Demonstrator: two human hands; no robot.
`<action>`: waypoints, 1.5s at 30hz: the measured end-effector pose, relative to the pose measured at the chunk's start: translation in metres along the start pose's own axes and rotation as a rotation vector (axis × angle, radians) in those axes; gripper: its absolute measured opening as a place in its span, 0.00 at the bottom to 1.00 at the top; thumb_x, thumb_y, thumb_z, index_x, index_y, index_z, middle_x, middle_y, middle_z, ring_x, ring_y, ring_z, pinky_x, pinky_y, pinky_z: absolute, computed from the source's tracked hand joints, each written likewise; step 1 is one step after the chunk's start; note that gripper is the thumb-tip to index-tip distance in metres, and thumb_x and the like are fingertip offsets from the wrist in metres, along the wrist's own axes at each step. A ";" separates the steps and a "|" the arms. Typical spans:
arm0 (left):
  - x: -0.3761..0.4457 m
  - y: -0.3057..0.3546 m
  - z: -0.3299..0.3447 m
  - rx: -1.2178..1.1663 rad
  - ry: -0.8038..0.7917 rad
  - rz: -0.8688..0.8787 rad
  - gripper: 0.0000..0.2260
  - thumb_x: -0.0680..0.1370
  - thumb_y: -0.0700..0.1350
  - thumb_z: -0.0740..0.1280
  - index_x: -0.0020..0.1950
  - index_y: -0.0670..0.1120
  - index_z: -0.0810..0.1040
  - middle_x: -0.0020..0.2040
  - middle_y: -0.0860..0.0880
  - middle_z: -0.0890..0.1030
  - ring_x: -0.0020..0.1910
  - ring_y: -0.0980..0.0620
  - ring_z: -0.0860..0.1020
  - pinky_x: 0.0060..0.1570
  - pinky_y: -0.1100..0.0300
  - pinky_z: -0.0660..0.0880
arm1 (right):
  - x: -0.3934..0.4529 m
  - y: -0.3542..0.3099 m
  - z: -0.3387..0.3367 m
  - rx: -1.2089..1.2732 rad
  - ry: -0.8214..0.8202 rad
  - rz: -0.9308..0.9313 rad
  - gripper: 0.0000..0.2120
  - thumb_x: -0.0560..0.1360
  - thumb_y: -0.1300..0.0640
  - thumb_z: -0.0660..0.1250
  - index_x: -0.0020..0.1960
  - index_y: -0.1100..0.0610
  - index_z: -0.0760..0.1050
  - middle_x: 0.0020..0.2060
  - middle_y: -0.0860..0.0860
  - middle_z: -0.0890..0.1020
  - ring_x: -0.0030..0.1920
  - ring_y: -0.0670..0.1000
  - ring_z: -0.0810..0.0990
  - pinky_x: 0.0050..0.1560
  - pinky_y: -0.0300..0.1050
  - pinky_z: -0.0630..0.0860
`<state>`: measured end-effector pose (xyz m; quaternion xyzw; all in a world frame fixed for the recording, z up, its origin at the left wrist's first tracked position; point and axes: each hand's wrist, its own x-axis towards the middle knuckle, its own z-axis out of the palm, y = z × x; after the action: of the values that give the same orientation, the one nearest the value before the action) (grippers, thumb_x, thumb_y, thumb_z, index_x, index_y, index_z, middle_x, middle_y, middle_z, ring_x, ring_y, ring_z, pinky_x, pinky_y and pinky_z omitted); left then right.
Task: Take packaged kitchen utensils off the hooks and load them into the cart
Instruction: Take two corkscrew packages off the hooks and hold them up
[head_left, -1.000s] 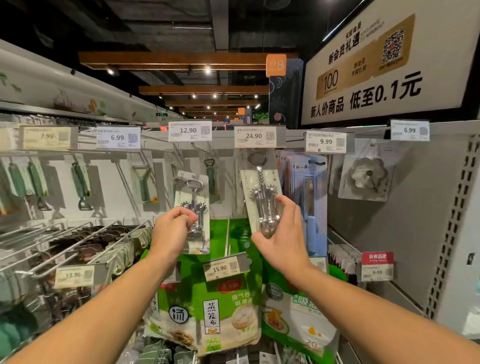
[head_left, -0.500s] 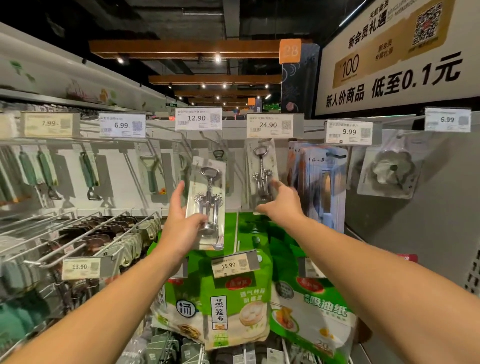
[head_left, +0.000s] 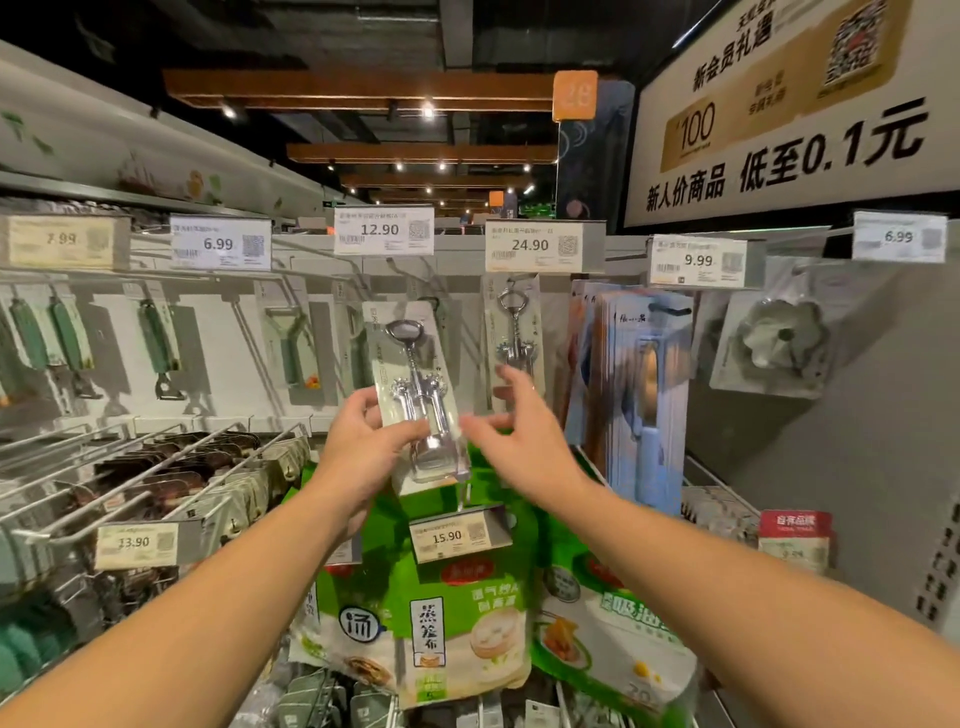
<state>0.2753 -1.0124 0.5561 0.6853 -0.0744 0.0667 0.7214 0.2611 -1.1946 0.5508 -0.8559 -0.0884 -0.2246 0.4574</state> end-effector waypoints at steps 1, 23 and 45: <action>0.000 0.000 0.004 -0.011 -0.015 0.007 0.19 0.77 0.33 0.74 0.61 0.49 0.74 0.52 0.48 0.88 0.51 0.47 0.87 0.47 0.51 0.81 | -0.010 -0.007 0.005 -0.005 -0.051 -0.056 0.42 0.73 0.41 0.73 0.80 0.47 0.56 0.70 0.46 0.71 0.59 0.43 0.79 0.61 0.47 0.78; -0.013 0.036 -0.018 0.866 -0.085 0.247 0.15 0.82 0.57 0.68 0.65 0.51 0.80 0.60 0.53 0.83 0.56 0.52 0.79 0.58 0.56 0.73 | -0.072 0.002 -0.016 -0.100 0.253 -0.109 0.39 0.72 0.53 0.75 0.77 0.49 0.58 0.66 0.45 0.65 0.64 0.37 0.65 0.68 0.36 0.64; -0.004 0.020 -0.023 1.357 -0.138 0.333 0.16 0.81 0.61 0.66 0.65 0.56 0.79 0.68 0.52 0.78 0.65 0.48 0.77 0.60 0.50 0.76 | -0.058 0.014 -0.013 -0.058 0.410 -0.069 0.38 0.73 0.56 0.75 0.76 0.52 0.59 0.64 0.46 0.65 0.61 0.35 0.63 0.60 0.20 0.58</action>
<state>0.2679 -0.9878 0.5742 0.9663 -0.1658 0.1644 0.1080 0.2113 -1.2103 0.5200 -0.8016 -0.0160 -0.4119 0.4329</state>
